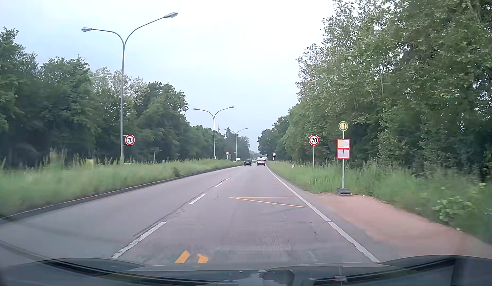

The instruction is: Follow the waypoints while adhering to traffic rules and regulations

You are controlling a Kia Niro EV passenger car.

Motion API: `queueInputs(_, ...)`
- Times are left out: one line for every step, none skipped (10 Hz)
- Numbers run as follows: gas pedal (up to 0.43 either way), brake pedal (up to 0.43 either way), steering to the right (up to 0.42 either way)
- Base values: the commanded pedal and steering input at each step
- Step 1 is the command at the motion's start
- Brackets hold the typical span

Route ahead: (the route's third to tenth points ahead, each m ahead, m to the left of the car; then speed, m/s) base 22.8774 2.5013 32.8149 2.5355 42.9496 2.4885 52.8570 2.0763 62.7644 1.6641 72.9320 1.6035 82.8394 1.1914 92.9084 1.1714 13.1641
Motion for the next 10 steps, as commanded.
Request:
queueInputs(0.118, 0.000, 0.003)
queueInputs(0.118, 0.000, 0.003)
queueInputs(0.118, 0.000, 0.002)
queueInputs(0.118, 0.000, 0.003)
queueInputs(0.118, 0.000, 0.003)
queueInputs(0.118, 0.000, 0.003)
queueInputs(0.130, 0.000, 0.002)
queueInputs(0.138, 0.000, 0.002)
queueInputs(0.157, 0.000, 0.001)
queueInputs(0.177, 0.000, 0.001)
